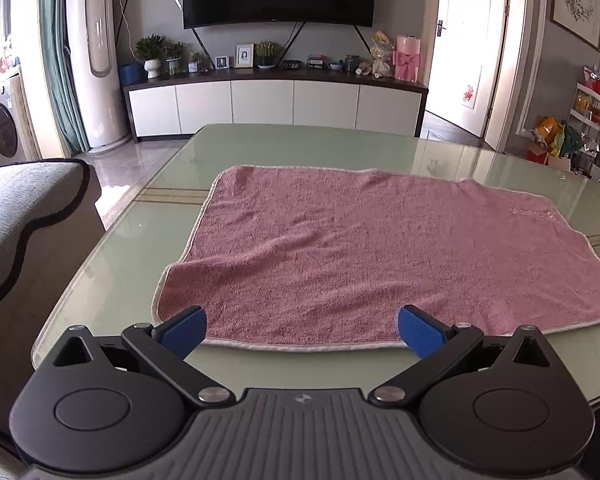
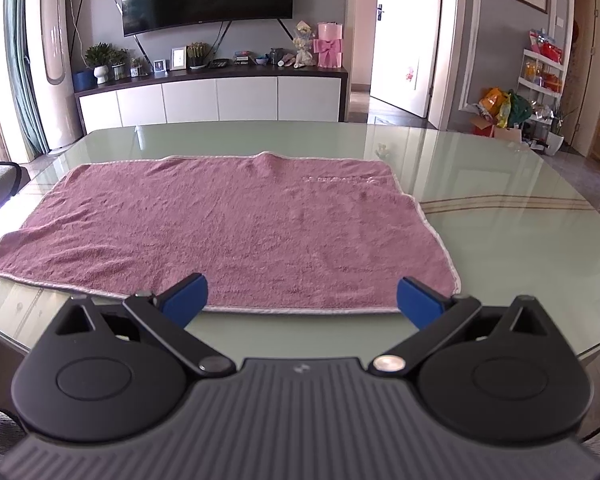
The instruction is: Fold towel
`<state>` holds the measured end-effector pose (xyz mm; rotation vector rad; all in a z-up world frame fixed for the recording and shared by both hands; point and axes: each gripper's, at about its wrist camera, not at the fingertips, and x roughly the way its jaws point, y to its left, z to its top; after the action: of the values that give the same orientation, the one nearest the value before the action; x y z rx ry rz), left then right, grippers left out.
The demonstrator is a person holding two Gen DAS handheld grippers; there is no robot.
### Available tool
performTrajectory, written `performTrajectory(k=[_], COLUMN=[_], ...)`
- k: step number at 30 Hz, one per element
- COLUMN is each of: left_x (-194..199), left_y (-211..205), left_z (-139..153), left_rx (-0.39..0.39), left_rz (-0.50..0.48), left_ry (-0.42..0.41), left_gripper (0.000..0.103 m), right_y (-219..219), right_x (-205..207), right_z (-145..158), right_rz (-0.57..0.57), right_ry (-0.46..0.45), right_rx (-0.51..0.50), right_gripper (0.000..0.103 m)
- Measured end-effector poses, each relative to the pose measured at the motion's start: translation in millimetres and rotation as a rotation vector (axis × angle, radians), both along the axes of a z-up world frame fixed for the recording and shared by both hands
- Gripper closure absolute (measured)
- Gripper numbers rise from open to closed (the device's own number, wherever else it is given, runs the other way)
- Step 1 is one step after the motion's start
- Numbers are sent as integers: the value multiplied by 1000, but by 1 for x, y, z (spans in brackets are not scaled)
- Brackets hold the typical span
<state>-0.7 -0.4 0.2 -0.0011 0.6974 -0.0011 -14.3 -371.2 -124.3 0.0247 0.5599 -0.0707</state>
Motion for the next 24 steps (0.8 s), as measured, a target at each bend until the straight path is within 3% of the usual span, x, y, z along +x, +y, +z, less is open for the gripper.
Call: performTrajectory(k=[10, 24], left_x=[-1, 2], left_y=[-8, -7], left_z=[-2, -2], left_rx=[-1, -17], left_rz=[-24, -40], left_ry=[16, 30], left_gripper=[1, 1], right_y=[-1, -17], right_x=[1, -20], right_z=[-5, -44], right_rz=[12, 15], right_ry=[8, 0], right_rx=[10, 10], right_gripper=[0, 0])
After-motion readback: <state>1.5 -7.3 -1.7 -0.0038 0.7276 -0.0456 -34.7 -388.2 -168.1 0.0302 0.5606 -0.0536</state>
